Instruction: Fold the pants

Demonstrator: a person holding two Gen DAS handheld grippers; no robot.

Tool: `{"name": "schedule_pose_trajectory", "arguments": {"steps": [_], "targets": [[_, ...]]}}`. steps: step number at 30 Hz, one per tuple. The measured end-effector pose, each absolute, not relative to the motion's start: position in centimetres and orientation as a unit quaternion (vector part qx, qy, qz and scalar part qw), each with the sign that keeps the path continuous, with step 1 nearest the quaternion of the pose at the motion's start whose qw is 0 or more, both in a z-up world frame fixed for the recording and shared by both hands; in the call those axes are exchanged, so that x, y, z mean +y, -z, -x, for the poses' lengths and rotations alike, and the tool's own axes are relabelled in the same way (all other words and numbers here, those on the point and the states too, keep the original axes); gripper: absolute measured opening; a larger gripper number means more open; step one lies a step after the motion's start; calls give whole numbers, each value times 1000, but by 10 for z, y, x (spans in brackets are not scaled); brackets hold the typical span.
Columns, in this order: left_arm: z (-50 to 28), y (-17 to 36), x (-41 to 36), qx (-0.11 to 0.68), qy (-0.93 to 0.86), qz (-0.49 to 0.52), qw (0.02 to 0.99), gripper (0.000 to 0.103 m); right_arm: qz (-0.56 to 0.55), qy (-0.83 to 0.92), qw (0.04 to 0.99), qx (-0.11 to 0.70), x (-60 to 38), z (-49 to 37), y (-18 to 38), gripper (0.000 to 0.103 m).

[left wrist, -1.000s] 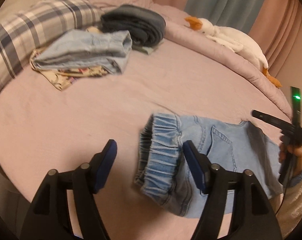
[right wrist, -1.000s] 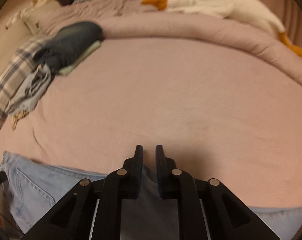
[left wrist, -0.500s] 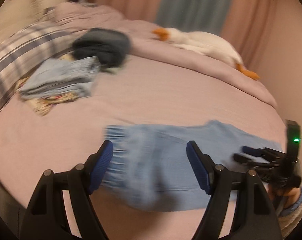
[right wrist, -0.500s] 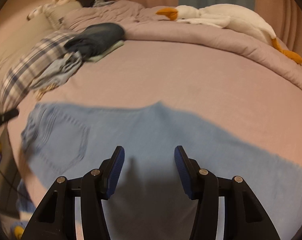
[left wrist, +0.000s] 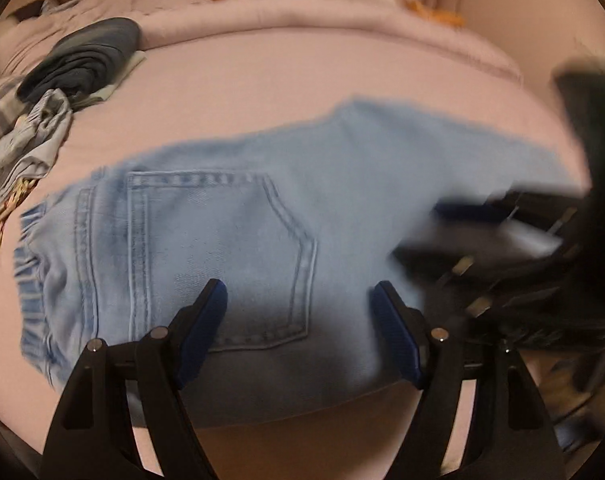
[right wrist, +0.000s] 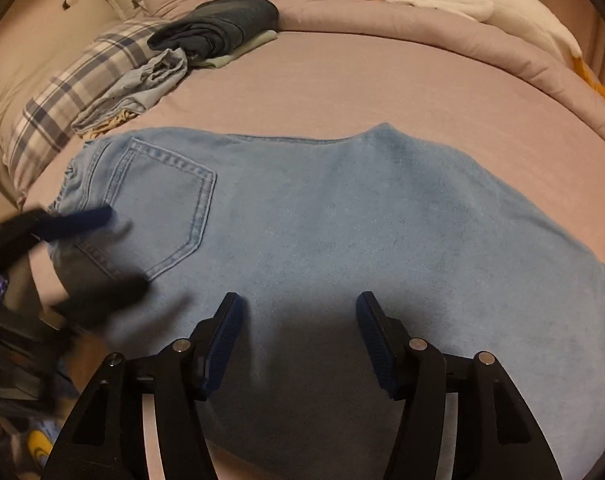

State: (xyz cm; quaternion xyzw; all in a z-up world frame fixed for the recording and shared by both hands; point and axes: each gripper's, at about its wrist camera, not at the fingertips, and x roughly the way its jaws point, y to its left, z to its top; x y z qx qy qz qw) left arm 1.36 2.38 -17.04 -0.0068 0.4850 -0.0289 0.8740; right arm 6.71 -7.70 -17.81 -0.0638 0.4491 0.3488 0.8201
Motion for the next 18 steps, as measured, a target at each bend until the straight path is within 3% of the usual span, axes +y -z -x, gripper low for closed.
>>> {"name": "schedule_pose_trajectory", "arguments": {"steps": [8,18], "targets": [[-11,158,35,471,23,40,881,77,28,-339,827,447,-100,-63,175,60],[-14,166,37,482,23,46,874,78,72,-294,845,440,-135,-67,188,60]]}}
